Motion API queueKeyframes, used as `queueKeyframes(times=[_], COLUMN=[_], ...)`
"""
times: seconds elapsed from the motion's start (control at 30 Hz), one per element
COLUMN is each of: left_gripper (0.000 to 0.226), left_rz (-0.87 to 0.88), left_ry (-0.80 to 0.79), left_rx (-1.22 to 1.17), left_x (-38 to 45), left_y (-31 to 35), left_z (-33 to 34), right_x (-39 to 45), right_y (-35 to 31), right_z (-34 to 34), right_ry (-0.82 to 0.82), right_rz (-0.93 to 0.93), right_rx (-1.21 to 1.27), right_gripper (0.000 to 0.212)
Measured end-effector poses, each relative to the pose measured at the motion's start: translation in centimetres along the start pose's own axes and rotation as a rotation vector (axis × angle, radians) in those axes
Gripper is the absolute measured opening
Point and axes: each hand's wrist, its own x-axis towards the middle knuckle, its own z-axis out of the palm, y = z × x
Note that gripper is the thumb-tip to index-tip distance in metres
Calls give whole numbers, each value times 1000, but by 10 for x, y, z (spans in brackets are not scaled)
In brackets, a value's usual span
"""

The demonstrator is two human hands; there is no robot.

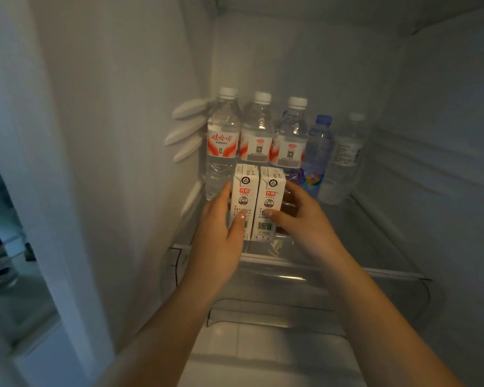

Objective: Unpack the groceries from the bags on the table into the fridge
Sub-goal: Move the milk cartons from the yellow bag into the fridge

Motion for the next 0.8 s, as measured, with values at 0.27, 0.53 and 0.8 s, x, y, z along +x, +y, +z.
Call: queueKeyframes(times=[0.27,0.53,0.8], left_gripper=[44,44,46], left_rz=[-44,-115,-118], left_ry=[22,191,282], left_rx=[-53,-66,19], left_x=[4,17,40], left_y=[2,-10,-19], left_z=[-5,-5,-11], right_x=[9,31,46], right_y=[-2,-7,-12], right_z=[16,48,71], right_ry=[18,28,26], right_rz=[-23,-32,-46], right_rx=[-14,2,16], right_gripper=[58,59,59])
